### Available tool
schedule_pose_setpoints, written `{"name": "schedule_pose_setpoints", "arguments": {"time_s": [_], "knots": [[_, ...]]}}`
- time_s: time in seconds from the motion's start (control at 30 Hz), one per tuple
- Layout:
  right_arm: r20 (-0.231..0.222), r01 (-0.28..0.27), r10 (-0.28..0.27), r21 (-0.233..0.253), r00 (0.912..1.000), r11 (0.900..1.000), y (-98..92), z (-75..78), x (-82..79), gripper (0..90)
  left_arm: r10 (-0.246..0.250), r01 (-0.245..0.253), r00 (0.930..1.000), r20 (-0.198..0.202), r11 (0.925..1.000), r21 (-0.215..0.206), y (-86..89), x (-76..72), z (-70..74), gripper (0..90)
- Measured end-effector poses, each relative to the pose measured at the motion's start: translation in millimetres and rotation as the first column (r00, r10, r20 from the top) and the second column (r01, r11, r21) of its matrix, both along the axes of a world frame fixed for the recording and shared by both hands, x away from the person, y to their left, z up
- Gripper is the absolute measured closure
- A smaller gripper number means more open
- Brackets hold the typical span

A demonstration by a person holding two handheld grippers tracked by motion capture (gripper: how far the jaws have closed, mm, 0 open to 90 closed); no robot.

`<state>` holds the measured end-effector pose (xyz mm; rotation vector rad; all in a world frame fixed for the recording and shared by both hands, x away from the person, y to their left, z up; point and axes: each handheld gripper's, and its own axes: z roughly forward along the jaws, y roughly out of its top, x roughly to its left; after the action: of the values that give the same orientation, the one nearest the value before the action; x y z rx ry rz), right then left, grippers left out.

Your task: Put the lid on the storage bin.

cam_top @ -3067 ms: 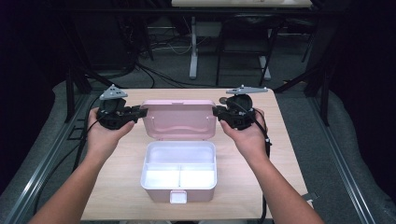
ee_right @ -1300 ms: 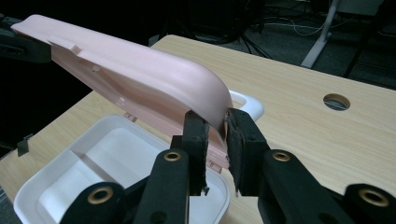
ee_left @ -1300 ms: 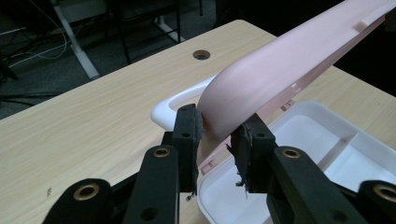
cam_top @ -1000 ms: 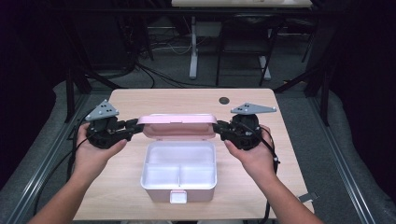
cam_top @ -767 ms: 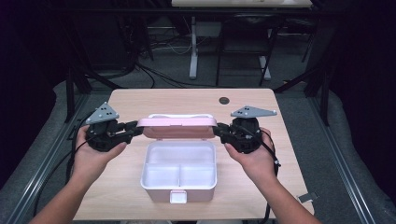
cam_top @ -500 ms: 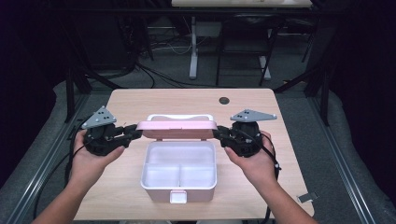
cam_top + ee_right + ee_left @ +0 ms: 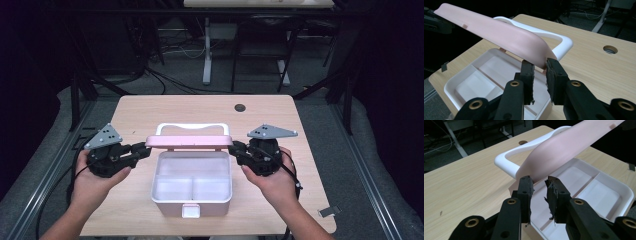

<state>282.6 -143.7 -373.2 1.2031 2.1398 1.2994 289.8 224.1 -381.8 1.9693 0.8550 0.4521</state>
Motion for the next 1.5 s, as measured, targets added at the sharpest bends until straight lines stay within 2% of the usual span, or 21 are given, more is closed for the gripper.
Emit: {"name": "schedule_pose_setpoints", "arguments": {"time_s": [0.2, 0.27, 0.33, 0.5, 0.53, 0.73, 0.77, 0.8, 0.87, 0.9, 0.97, 1.0, 1.07, 1.17, 1.5], "knots": [[-0.003, -0.004, 0.004, 0.002, 1.0000, 1.000, -2.3, -4.5, -6.2, 76.5, -0.012, 0.012, 0.9998, -0.015, 0.9999, 0.006, 0.9, -3.8, -6.2, 71.4], [-0.008, -0.029, 0.030, 0.017, 0.9995, 0.999, -3.3, -6.5, -8.0, 76.7, -0.015, 0.015, 0.9998, -0.016, 0.9999, 0.003, 1.9, -5.7, -9.1, 71.3], [-0.006, -0.014, 0.014, 0.004, 0.9999, 1.000, -3.0, -8.1, -10.3, 76.9, -0.016, 0.016, 0.9997, -0.020, 0.9999, -0.006, 3.3, -7.2, -10.8, 71.4], [-0.011, -0.026, 0.027, 0.011, 0.9996, 1.000, -3.7, -12.2, -14.2, 76.9, -0.019, 0.019, 0.9995, -0.027, 0.9998, -0.005, 4.8, -11.6, -15.3, 71.2], [-0.011, -0.024, 0.024, 0.011, 0.9996, 1.000, -3.8, -12.8, -14.8, 76.9, -0.014, 0.014, 0.9997, -0.019, 0.9999, -0.009, 4.7, -12.6, -16.2, 71.1], [-0.024, -0.023, 0.024, 0.019, 0.9994, 1.000, -5.3, -20.2, -19.3, 76.5, -0.017, 0.015, 0.9994, -0.032, 0.9986, -0.050, 8.7, -17.0, -22.8, 71.1], [-0.027, -0.041, 0.042, 0.030, 0.9988, 0.999, -6.3, -21.6, -19.5, 76.5, -0.018, 0.016, 0.9994, -0.031, 0.9985, -0.052, 8.7, -17.7, -23.7, 71.1], [-0.025, -0.018, 0.018, 0.013, 0.9995, 1.000, -5.8, -22.6, -20.8, 76.4, -0.019, 0.017, 0.9993, -0.031, 0.9985, -0.052, 8.7, -18.8, -24.1, 71.1], [-0.031, -0.061, 0.062, 0.042, 0.9976, 0.997, -7.4, -25.6, -21.0, 76.1, -0.020, 0.019, 0.9995, -0.024, 0.9989, -0.043, 8.6, -20.9, -24.5, 71.1], [-0.025, -0.015, 0.015, 0.005, 0.9996, 1.000, -6.1, -26.4, -22.9, 76.0, -0.019, 0.019, 0.9996, -0.019, 0.9992, -0.034, 8.5, -22.3, -24.8, 71.1], [-0.031, -0.052, 0.053, 0.029, 0.9981, 0.998, -7.6, -29.7, -24.5, 75.9, -0.017, 0.017, 0.9998, -0.009, 0.9997, -0.020, 8.5, -24.6, -26.1, 71.1], [-0.032, -0.051, 0.052, 0.024, 0.9982, 0.998, -7.6, -30.8, -25.4, 75.9, -0.015, 0.015, 0.9998, -0.008, 0.9997, -0.018, 9.0, -25.6, -27.1, 71.1], [-0.030, -0.034, 0.034, 0.000, 0.9990, 0.999, -7.2, -33.5, -28.0, 75.9, -0.019, 0.018, 0.9997, -0.017, 0.9996, -0.021, 10.4, -26.4, -29.4, 71.1], [-0.038, -0.044, 0.045, 0.014, 0.9983, 0.999, -8.5, -38.0, -30.8, 76.0, -0.022, 0.021, 0.9996, -0.019, 0.9994, -0.026, 11.8, -28.2, -32.7, 71.2], [-0.057, -0.062, 0.062, 0.007, 0.9964, 0.998, -11.0, -44.0, -37.1, 75.9, -0.034, 0.033, 0.9990, -0.031, 0.9990, -0.031, 15.8, -38.3, -39.6, 71.1]]}}
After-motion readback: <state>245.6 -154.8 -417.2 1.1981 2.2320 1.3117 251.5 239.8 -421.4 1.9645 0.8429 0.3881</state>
